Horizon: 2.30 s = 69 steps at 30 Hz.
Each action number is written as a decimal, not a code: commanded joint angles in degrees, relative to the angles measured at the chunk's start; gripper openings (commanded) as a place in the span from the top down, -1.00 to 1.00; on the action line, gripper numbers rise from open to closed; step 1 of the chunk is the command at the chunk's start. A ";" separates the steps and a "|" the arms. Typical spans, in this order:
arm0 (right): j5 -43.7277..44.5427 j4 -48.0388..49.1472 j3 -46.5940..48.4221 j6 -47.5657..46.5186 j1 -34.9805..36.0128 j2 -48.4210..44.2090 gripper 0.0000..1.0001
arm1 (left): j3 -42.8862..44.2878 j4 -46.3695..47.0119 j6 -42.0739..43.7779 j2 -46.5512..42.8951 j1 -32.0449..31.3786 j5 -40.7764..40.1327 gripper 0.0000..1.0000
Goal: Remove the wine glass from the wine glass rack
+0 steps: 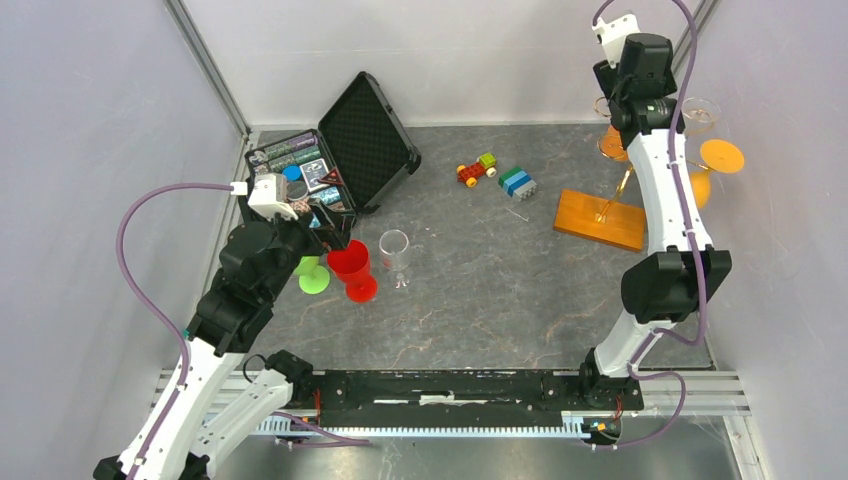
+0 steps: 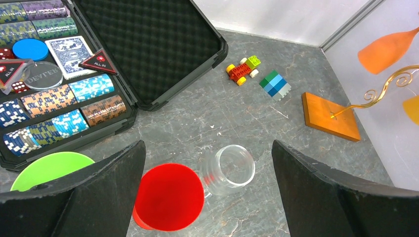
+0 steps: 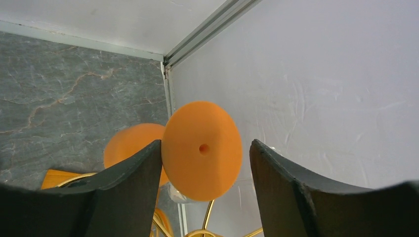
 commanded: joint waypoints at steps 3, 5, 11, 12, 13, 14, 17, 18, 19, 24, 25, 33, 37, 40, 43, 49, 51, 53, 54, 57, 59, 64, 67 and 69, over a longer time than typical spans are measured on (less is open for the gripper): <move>-0.21 3.32 -5.06 -3.20 -0.12 -2.95 -0.27 | -0.30 2.23 2.66 0.02 0.20 -0.91 -1.00; -0.10 3.77 -6.41 -3.72 -0.12 -3.63 -0.26 | -0.21 2.27 2.57 0.20 0.28 -0.72 -1.00; 1.00 5.57 -9.50 -6.19 0.29 -4.69 -0.19 | -0.37 2.25 2.53 0.03 0.29 -0.79 -1.00; 1.28 5.93 -9.73 -6.63 0.49 -4.68 -0.17 | -0.39 2.27 2.48 0.02 0.29 -0.83 -1.00; 1.47 6.20 -9.89 -7.29 0.88 -4.51 -0.15 | -0.37 2.27 2.55 0.05 0.24 -0.74 -1.00; 1.85 6.51 -9.98 -7.91 1.28 -4.47 -0.13 | -0.37 2.26 2.50 0.05 0.28 -0.75 -1.00; 2.68 7.36 -10.07 -10.07 2.60 -4.11 -0.06 | -0.39 2.14 2.48 0.06 0.33 -0.80 -1.00; 2.96 7.60 -10.00 -11.04 2.96 -3.95 -0.02 | -0.36 2.14 2.48 -0.06 0.32 -0.79 -1.00; 3.42 7.88 -9.90 -12.01 3.34 -3.80 0.01 | -0.37 2.18 2.48 -0.03 0.35 -0.85 -1.00; 4.95 9.25 -9.56 -15.21 4.03 -3.68 0.22 | -0.48 2.18 2.48 -0.17 0.37 -0.89 -1.00; 5.50 9.40 -9.77 -16.05 4.14 -3.68 0.25 | -0.48 2.18 2.50 -0.01 0.33 -0.88 -1.00; 8.43 11.03 -11.95 -18.52 4.28 -3.33 0.32 | -0.65 2.36 2.14 0.26 0.55 -0.35 -1.00; 9.37 12.03 -12.64 -19.14 4.46 -3.33 0.33 | -0.83 2.54 1.95 0.41 0.81 -0.03 -1.00; 10.50 13.14 -13.09 -19.79 4.69 -3.52 0.55 | -0.92 2.62 1.78 0.39 0.99 0.12 -1.00; 12.83 15.79 -14.64 -22.03 5.64 -4.16 0.84 | -0.83 2.37 1.99 0.40 0.99 0.12 -1.00; 17.25 20.98 -16.70 -28.16 7.18 -4.89 0.98 | -0.74 2.28 2.06 0.18 1.03 -0.04 -1.00; 17.88 21.62 -16.62 -29.32 7.29 -4.83 1.00 | -0.74 2.27 2.04 0.17 1.06 0.00 -1.00; 18.56 22.74 -16.70 -30.38 7.29 -4.68 1.00 | -0.77 2.35 1.97 0.13 1.08 -0.04 -1.00; 18.90 23.29 -16.74 -31.12 7.32 -4.60 1.00 | -0.71 2.36 1.95 0.08 1.04 -0.02 -1.00; 19.77 26.19 -17.81 -34.31 7.26 -4.37 1.00 | -0.81 2.27 1.96 0.11 1.17 0.03 -1.00; 20.12 27.56 -17.83 -35.85 7.26 -4.03 1.00 | -0.83 2.27 1.91 0.14 1.23 0.08 -1.00; 22.07 33.18 -17.90 -39.14 7.14 -2.88 1.00 | -1.00 2.45 1.71 0.22 1.69 0.25 -1.00; 23.21 34.80 -17.90 -40.20 6.94 -2.50 1.00 | -0.98 2.53 1.61 0.39 1.82 0.47 -1.00; 23.88 34.96 -18.14 -40.38 6.78 -2.46 1.00 | -1.00 2.62 1.52 0.59 2.00 0.83 -1.00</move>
